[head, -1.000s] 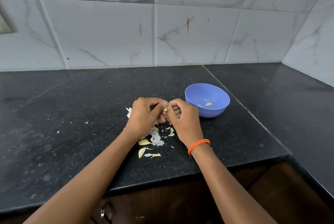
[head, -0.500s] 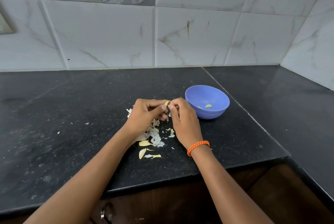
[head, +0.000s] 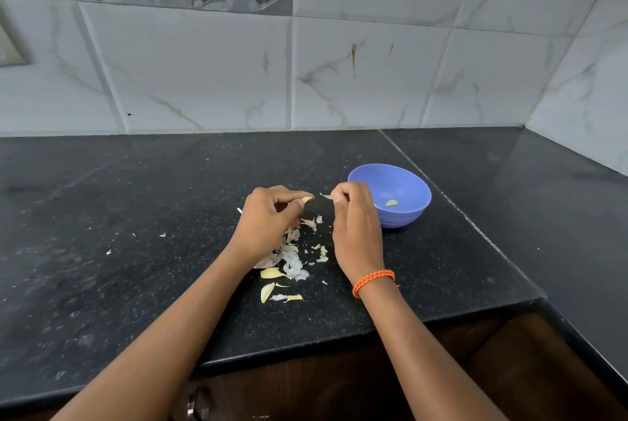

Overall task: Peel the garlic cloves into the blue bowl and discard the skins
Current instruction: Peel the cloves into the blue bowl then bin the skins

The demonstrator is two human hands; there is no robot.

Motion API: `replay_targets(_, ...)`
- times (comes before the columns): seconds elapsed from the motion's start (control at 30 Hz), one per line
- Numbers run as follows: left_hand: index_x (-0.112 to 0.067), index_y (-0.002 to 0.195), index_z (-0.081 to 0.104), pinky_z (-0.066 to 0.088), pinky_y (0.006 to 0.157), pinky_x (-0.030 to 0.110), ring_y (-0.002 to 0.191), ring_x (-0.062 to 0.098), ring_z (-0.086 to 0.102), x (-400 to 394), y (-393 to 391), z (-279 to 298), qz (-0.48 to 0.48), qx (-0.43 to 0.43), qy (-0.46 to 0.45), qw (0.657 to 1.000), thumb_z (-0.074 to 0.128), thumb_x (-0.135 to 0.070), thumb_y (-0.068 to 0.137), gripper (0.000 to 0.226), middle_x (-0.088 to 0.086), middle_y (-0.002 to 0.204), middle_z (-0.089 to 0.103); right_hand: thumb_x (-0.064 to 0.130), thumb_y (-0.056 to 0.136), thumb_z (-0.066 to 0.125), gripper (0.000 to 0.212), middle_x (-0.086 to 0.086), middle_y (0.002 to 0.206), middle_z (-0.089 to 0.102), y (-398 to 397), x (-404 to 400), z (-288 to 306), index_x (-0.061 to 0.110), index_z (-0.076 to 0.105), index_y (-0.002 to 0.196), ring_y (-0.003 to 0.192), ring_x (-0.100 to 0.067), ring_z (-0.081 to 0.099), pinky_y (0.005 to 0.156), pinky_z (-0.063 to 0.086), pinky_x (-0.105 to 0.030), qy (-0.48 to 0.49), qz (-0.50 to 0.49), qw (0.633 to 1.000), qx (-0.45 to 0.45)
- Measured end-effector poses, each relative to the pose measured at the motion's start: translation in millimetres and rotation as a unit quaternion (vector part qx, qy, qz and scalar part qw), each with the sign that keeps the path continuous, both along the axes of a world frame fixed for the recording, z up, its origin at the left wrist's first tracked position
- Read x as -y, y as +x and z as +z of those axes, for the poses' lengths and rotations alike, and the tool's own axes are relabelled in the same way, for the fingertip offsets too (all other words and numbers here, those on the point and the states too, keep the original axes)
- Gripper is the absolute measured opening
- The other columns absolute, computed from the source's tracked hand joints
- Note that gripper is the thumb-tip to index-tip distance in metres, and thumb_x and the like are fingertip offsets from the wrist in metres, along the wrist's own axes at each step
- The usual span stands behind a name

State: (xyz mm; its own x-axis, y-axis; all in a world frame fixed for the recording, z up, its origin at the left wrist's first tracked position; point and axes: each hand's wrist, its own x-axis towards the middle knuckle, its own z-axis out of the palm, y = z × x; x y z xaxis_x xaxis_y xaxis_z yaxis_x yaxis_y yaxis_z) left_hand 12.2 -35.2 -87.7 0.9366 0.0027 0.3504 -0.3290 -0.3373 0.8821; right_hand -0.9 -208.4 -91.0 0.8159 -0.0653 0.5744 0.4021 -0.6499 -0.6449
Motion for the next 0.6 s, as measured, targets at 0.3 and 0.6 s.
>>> replay_targets(0.3, -0.014, 0.116, 0.083, 0.062, 0.073, 0.038, 0.067, 0.021, 0.071, -2.5, 2.9, -1.8, -0.02, -0.019, -0.046, 0.999, 0.064, -0.008, 0.106, 0.022, 0.005, 0.086, 0.079, 0.017, 0.105, 0.062, 0.014, 0.01, 0.096, 0.06, -0.8, 2.9, -1.9, 0.023, 0.07, 0.096, 0.078, -0.01, 0.063, 0.07, 0.055, -0.037, -0.001, 0.062, 0.998, 0.015)
replay_targets(0.6, -0.015, 0.12, 0.082, 0.062, 0.071, 0.039, 0.068, 0.024, 0.07, -2.6, 3.9, -3.6, -0.039, -0.017, -0.047, 0.998, 0.063, -0.01, 0.108, 0.023, 0.008, 0.088, 0.077, 0.008, 0.085, 0.083, 0.019, 0.01, 0.09, 0.064, -2.3, 3.8, 0.9, 0.023, 0.072, 0.084, 0.072, -0.011, 0.065, 0.067, 0.058, -0.033, 0.026, 0.084, 0.996, -0.005)
